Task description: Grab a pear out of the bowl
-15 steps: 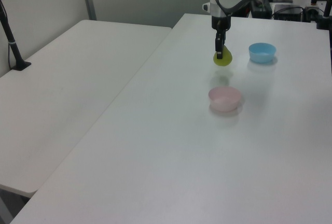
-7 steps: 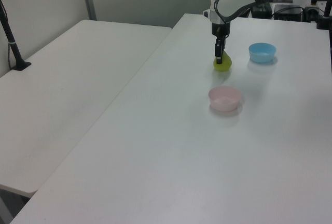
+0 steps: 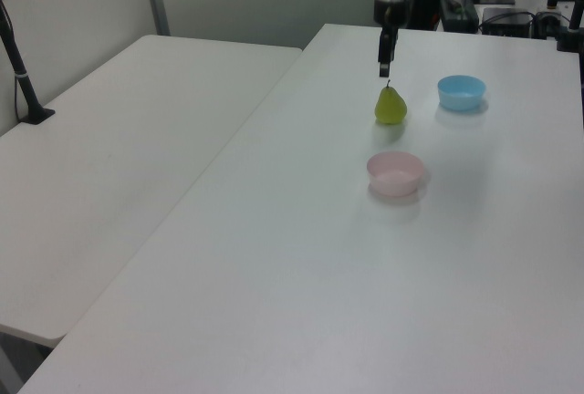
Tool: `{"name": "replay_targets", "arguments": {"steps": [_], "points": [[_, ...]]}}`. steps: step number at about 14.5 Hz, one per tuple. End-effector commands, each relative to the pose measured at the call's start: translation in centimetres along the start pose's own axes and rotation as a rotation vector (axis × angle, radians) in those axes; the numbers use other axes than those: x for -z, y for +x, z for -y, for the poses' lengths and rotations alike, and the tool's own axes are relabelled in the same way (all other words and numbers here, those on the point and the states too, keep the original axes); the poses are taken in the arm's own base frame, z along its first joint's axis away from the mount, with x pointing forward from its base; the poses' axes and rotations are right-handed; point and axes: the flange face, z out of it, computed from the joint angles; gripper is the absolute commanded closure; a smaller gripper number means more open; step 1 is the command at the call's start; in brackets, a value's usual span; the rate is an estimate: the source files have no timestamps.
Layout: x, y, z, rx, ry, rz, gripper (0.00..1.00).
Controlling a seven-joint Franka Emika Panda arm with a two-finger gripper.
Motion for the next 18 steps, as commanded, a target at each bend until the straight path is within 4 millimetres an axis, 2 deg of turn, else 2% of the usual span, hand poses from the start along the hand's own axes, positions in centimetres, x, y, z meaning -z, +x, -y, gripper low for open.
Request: {"name": "replay_targets", "arguments": {"steps": [1,3,5,8,11,18], "points": [[7.4,-1.9,6.5,-0.053,-0.003,0.011,0.00],[10.9,-4.0,11.0,-0.120,0.009,0.032,0.00],[13.7,-6.8,14.2,-0.208,0.019,0.038,0.00],[14.0,-8.9,17.0,-0.155,0.030,0.028,0.00],[14.0,-8.2,16.8,-0.080,0.034,-0.032,0.00],[14.1,-7.9,16.9,-0.083,0.031,-0.035,0.00]]}}
